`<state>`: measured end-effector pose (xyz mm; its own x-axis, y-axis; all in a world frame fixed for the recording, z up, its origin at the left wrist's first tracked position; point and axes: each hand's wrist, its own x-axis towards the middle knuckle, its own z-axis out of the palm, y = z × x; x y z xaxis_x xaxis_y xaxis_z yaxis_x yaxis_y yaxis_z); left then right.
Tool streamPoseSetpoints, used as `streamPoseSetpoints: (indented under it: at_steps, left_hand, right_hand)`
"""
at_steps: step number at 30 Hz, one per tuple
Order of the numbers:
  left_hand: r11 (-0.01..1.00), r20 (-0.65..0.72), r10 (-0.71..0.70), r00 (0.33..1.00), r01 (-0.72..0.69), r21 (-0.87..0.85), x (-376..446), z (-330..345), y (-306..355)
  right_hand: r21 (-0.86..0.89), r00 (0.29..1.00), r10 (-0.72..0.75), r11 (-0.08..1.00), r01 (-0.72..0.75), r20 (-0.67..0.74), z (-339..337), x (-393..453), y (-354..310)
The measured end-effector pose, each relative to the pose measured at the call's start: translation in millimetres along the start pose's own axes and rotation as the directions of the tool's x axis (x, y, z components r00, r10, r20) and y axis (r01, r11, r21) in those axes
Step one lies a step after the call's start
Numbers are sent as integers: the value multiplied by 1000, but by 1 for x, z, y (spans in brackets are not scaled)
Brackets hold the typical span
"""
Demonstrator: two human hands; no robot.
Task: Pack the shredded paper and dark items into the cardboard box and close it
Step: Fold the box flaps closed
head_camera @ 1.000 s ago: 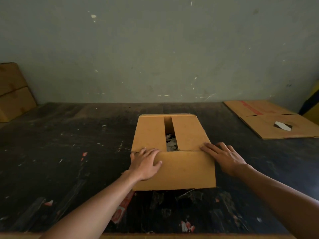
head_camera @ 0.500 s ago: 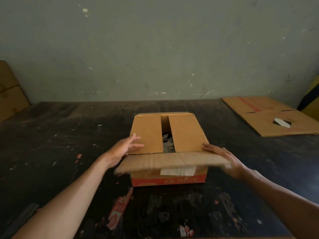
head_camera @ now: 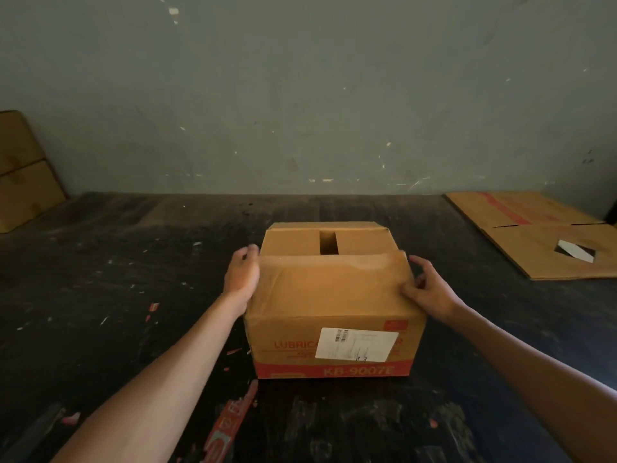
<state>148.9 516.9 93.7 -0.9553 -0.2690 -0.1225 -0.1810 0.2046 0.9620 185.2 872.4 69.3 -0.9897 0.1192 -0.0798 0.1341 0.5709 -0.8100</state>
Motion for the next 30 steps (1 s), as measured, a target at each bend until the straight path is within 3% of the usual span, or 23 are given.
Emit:
streamPoseSetpoints:
  at_steps: [4, 9, 13, 18, 20, 22, 25, 30]
  left_hand:
    - [888, 99, -5, 995, -41, 458, 26, 19, -9]
    - [732, 57, -1, 998, -38, 680, 32, 37, -26]
    - [694, 70, -1, 998, -49, 718, 36, 36, -31]
    - [660, 62, -37, 997, -22, 751, 41, 37, -32]
    - [641, 58, -57, 997, -8, 768, 43, 37, -32]
    - [633, 60, -56, 997, -11, 774, 45, 38, -34]
    - [637, 58, -54, 997, -10, 771, 45, 37, -35]
    - [645, 52, -41, 998, -13, 764, 40, 39, -32]
  right_hand:
    - [-207, 999, 11, 978, -2, 38, -7, 36, -21]
    - [-190, 994, 66, 981, -48, 88, -11, 103, -36]
    - [3, 988, 152, 988, -152, -20, 3, 173, -41]
    - [-89, 957, 285, 953, -288, -52, 18, 240, -36]
    - [-35, 948, 318, 947, -319, -31, 24, 254, -41]
    - [78, 951, 307, 950, -303, -39, 29, 260, -53]
    - [292, 934, 302, 926, -240, -191, 32, 262, -67]
    - [517, 881, 255, 856, -14, -398, 23, 232, -94]
